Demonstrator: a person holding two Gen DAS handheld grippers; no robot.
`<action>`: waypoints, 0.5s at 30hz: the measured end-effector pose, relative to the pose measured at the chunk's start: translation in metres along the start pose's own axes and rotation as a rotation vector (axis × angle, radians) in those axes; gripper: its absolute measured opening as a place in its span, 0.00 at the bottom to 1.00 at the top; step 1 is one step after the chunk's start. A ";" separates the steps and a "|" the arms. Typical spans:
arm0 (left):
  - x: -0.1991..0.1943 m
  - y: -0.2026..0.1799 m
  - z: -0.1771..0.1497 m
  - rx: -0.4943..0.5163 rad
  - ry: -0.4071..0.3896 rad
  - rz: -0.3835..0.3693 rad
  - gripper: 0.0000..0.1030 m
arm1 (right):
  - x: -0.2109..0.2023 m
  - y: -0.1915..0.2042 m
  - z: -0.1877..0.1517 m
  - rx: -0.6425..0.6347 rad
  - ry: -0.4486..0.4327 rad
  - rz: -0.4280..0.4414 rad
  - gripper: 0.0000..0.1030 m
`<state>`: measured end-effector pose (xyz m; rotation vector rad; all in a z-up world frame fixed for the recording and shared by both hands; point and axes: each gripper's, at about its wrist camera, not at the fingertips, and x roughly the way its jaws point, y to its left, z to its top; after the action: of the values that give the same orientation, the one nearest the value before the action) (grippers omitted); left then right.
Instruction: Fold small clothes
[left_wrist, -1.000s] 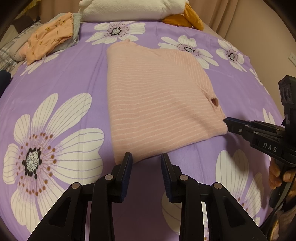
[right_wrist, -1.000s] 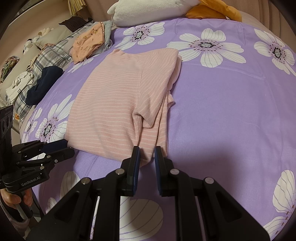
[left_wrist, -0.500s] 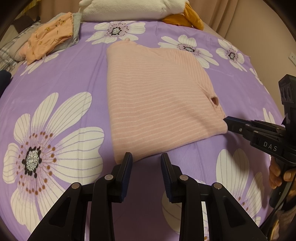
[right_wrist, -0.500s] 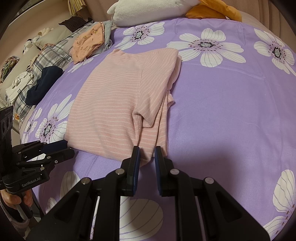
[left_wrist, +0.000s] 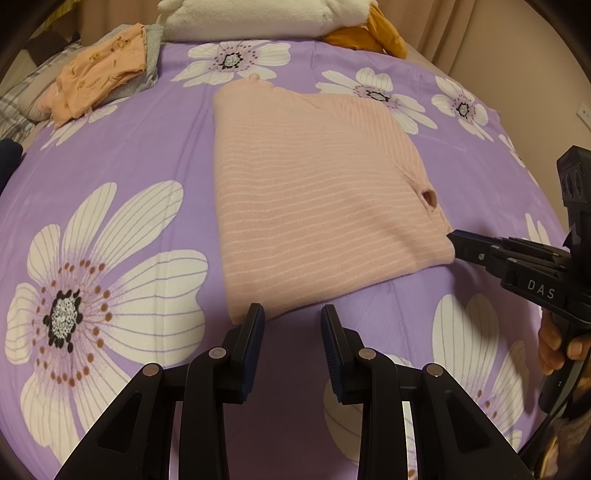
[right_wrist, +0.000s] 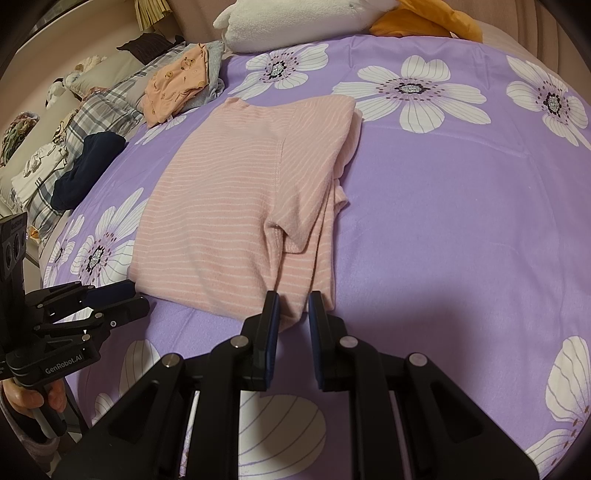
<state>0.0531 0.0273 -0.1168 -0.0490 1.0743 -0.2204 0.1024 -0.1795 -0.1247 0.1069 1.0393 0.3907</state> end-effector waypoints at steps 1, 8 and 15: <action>0.000 -0.001 0.001 -0.001 0.001 0.000 0.30 | 0.000 0.000 0.000 0.000 0.000 0.000 0.15; 0.001 -0.002 -0.001 0.001 0.013 0.002 0.30 | 0.000 0.000 0.000 0.000 0.000 0.000 0.15; 0.002 -0.002 -0.002 0.003 0.013 0.003 0.30 | 0.000 0.000 -0.001 0.002 0.000 0.001 0.15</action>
<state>0.0520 0.0249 -0.1186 -0.0433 1.0868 -0.2197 0.1020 -0.1799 -0.1252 0.1089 1.0399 0.3905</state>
